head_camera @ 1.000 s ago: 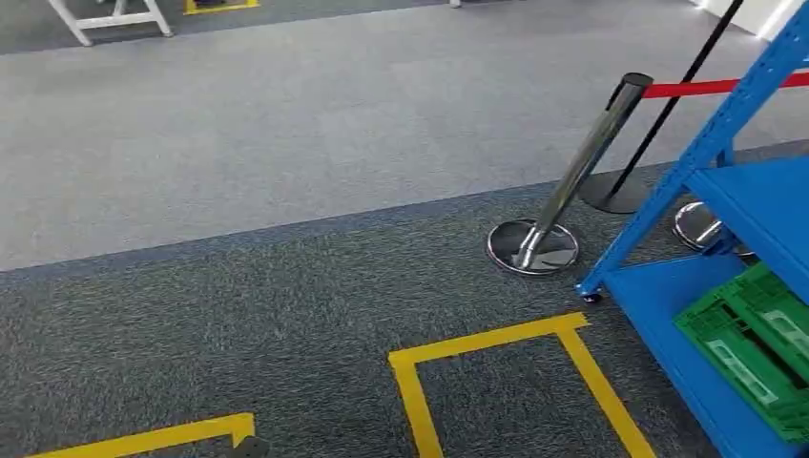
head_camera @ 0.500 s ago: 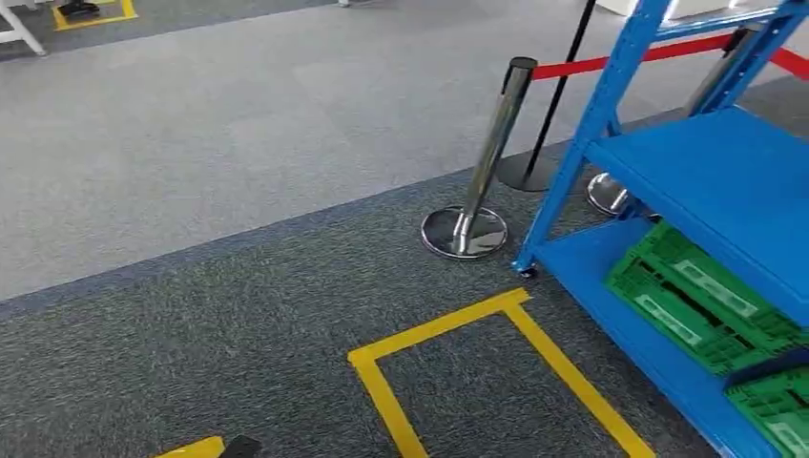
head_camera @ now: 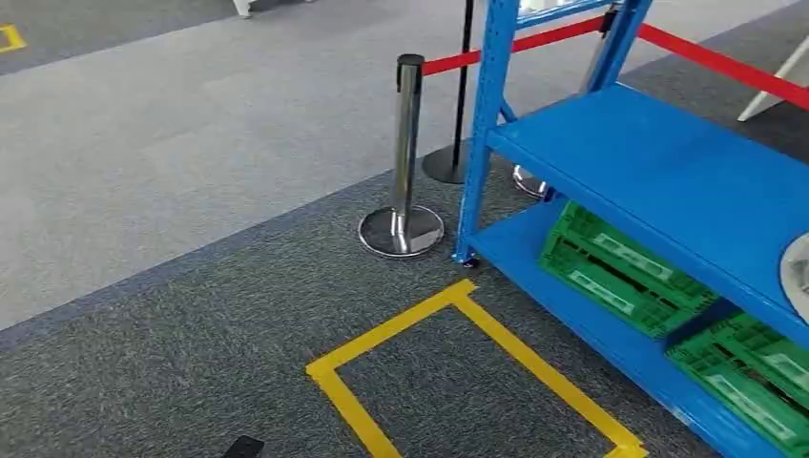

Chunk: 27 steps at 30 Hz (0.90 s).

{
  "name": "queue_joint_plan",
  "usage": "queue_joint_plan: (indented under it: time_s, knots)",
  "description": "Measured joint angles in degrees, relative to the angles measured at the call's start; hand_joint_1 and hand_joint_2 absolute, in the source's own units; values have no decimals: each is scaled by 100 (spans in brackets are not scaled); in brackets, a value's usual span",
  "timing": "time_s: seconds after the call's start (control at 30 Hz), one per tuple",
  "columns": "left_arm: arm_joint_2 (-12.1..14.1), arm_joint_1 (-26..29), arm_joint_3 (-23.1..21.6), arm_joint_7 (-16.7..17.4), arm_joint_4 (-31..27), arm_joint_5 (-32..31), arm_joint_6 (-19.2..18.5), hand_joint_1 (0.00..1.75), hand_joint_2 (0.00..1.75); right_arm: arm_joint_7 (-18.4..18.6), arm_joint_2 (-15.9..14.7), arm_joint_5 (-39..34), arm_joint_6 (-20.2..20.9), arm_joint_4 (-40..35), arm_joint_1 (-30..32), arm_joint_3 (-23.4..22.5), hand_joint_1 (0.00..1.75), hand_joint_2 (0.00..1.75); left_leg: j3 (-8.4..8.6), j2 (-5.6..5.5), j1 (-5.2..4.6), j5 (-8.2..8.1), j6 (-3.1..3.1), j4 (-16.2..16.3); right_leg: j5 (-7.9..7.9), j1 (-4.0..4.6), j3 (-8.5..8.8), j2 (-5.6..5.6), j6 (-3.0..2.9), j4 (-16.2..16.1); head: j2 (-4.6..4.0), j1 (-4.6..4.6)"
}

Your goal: Take the parts from the cabinet and place them on the table.

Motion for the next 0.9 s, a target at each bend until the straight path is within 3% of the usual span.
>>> queue_joint_plan:
  time_s: [0.03,0.1,0.13,0.17,0.2,0.23,0.27,0.33,0.37,0.4,0.47,0.5,0.53,0.57,0.67,0.7,0.73,0.77,0.83,0.87,0.9]
  knots:
    - [13,6,2,0,2,0,0,0,0,0,11,0,-2,0,-6,0,0,0,44,-237,37,-43,52,-99,8,27,-22,69,17,12,0,13]
    - [18,-10,2,0,4,0,0,0,0,-4,11,0,0,0,7,0,0,0,70,-124,4,-61,46,-156,50,-46,-82,226,87,-10,0,-31]
    - [17,-14,2,0,2,4,4,0,0,-4,11,0,0,0,19,0,0,0,77,-63,-6,-55,46,-179,73,-52,-89,288,125,-37,0,-31]
    - [11,-23,2,-2,2,2,4,0,0,-4,9,0,4,2,33,0,0,0,117,35,44,4,46,-322,86,-16,-176,338,161,-54,0,-24]
    - [15,-37,4,-2,2,2,7,0,0,-4,7,0,4,0,40,0,0,0,163,154,55,44,14,-401,-6,6,-203,2,143,56,0,-22]
    - [11,-28,7,-7,2,2,4,0,0,0,9,0,4,0,15,0,0,0,174,214,54,60,38,-440,-187,23,-314,-292,155,301,0,31]
    - [4,-9,7,-7,2,2,2,0,0,0,9,0,4,0,-14,0,0,0,166,330,46,58,40,-439,-417,23,-505,-463,188,707,0,57]
    - [-13,17,7,-7,4,2,2,0,0,-2,7,0,2,0,-29,0,0,0,166,557,43,42,35,-431,-753,-9,-865,-566,252,1493,0,52]
    - [-13,15,7,-7,4,2,2,0,0,0,7,0,-2,0,-21,0,0,0,167,661,49,35,25,-429,-745,-28,-912,-587,289,1628,0,55]
    - [-18,4,7,-9,4,2,2,0,0,0,7,0,-2,0,-9,0,0,0,171,741,64,26,12,-422,-611,-52,-812,-613,325,1482,0,55]
    - [-26,-15,7,-9,4,2,4,0,0,4,0,0,4,0,16,0,0,0,176,879,102,-15,-51,-377,-146,-92,-268,-743,384,535,0,52]
    - [-24,-20,9,-9,4,0,4,0,0,4,-4,0,4,0,9,0,0,0,182,941,103,-59,-103,-310,-27,-101,35,-964,417,-8,0,59]
    - [-13,-21,9,-9,4,-2,4,0,0,4,-2,0,4,0,-18,0,0,0,164,990,70,-94,-153,-284,-128,-41,111,-1034,340,-18,0,70]
    - [-20,-17,9,-9,4,-9,4,0,0,2,-2,0,4,0,-26,0,0,0,165,1031,64,-109,-178,-243,-89,-53,89,-958,244,-38,0,44]
    - [-28,-48,9,-13,4,-11,0,0,0,9,-20,-2,4,0,9,0,0,0,207,1147,84,-110,-230,-238,-85,-37,58,-811,136,-22,0,52]
    - [-28,-49,9,-13,4,-24,-2,0,0,33,-24,0,-2,0,18,-2,0,0,199,948,123,-202,-289,-182,-59,-64,69,-753,89,-37,0,42]
    - [-31,-52,9,-13,4,-33,-2,0,0,53,-28,0,-2,0,13,-4,0,0,119,701,133,-378,-299,27,-54,-66,65,-707,56,-37,0,28]
    - [-31,-40,9,-13,4,-35,-2,0,0,61,-28,0,-2,0,1,-4,0,0,-58,576,135,-628,-305,455,-45,-65,57,-641,25,-37,0,20]
    - [-31,-18,9,-13,4,-37,-13,0,0,114,-26,0,-2,0,-13,-4,0,0,-478,508,130,-1014,-306,1403,-35,-55,44,-486,3,-37,0,15]
    - [-39,-8,9,-13,4,-39,-15,0,0,142,-28,0,-2,2,-5,-4,0,0,-591,503,130,-1036,-294,1631,-32,-49,44,-401,0,-36,0,17]
    - [-46,-4,9,-13,4,-44,-15,0,0,164,-28,0,-2,0,5,-4,0,0,-569,501,130,-913,-274,1567,-29,-45,48,-323,0,-35,0,17]
